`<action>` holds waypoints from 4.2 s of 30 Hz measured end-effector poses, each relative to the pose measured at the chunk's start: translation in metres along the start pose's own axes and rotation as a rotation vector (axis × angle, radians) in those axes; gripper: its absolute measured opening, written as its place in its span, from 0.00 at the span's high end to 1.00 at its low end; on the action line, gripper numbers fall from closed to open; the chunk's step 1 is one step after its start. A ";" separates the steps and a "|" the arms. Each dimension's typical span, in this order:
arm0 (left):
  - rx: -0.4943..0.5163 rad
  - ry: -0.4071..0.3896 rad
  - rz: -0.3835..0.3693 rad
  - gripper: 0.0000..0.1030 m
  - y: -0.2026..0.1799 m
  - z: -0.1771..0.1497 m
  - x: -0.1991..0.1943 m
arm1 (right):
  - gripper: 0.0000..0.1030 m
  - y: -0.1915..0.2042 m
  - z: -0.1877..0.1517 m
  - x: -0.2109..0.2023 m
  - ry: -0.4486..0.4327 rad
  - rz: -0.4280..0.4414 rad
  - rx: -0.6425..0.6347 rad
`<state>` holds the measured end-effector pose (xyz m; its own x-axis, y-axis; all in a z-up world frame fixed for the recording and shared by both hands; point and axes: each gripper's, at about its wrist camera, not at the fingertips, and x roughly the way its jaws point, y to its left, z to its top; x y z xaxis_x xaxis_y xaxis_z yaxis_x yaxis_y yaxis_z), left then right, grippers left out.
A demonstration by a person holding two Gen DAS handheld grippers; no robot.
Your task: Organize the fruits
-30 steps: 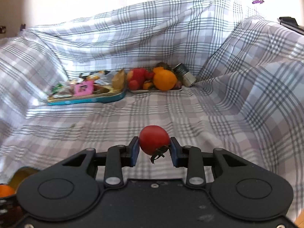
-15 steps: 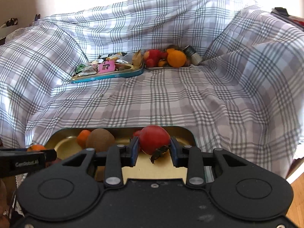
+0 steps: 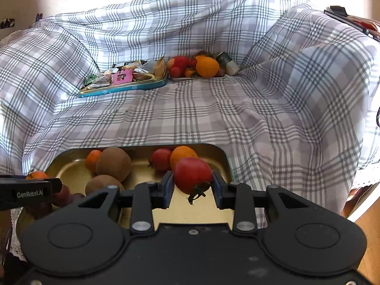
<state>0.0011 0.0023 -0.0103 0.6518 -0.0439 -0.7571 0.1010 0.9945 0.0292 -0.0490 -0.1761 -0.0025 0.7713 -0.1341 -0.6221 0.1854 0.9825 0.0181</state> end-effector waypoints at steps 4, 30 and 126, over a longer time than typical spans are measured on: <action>0.003 0.006 -0.012 0.52 0.000 -0.001 -0.002 | 0.67 0.002 -0.002 -0.002 0.003 0.007 -0.027; -0.014 0.057 -0.011 0.50 0.002 0.000 0.001 | 0.67 0.011 -0.003 -0.004 -0.002 0.025 -0.111; -0.046 0.037 0.026 0.51 0.006 0.001 -0.012 | 0.66 0.014 -0.003 -0.005 -0.005 0.037 -0.135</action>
<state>-0.0048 0.0087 -0.0004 0.6253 -0.0150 -0.7802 0.0489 0.9986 0.0200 -0.0521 -0.1615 -0.0012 0.7794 -0.0978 -0.6189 0.0737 0.9952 -0.0644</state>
